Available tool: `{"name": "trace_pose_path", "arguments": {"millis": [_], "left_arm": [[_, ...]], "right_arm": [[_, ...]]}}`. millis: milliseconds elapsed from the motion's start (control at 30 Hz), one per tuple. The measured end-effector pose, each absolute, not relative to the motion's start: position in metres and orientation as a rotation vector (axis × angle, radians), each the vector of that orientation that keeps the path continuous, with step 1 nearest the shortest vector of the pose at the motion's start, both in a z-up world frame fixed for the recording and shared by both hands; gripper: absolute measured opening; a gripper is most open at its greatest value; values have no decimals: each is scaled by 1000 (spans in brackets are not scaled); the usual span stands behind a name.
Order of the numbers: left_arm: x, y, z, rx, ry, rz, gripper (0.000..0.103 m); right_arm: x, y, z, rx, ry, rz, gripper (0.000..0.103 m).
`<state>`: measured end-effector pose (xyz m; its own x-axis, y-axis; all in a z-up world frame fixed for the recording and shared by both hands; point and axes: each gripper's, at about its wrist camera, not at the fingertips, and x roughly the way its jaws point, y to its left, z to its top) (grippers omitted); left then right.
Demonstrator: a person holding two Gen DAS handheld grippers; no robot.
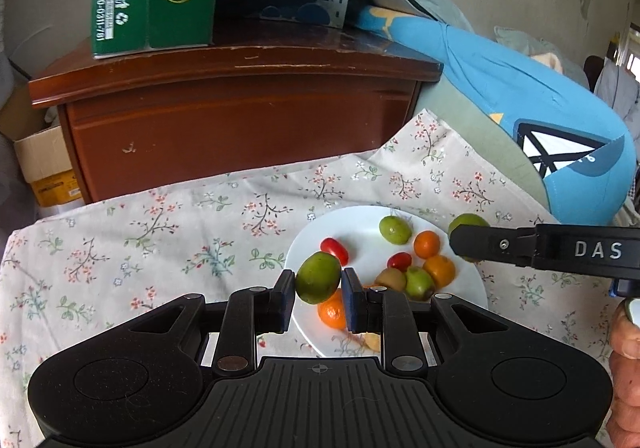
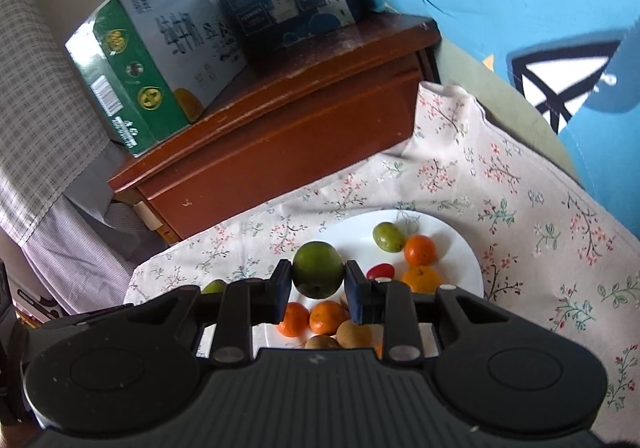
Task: Organize fruits
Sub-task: 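Carry both held green fruits up over the white plate, then lower both green fruits onto the plate and open both tools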
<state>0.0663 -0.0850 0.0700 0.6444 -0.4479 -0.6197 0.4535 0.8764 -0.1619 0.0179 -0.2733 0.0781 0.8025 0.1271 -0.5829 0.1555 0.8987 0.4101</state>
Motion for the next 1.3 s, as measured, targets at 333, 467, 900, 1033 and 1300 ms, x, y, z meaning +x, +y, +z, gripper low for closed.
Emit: {"name": "trace_pose_path", "arguments": {"millis": [333,467,900,1033,1300], "left_arm": [[86,-99,56,8,728,-511,22],[93,-102,53,-12,730,-522,22],[111,-115,31,-44,769,-558,22],[114,-120,24,-46,774,-570,22],[110,-120,28,-37,762,-551,44]], "right_arm": [[46,-282,59,454,687,-46,29],[55,-281,53,436,697,-32,29],[82,-281,33,409,728,-3,29],[89,-281,26,410,738,5,29],[92,-283,26,416,734,1,31]]}}
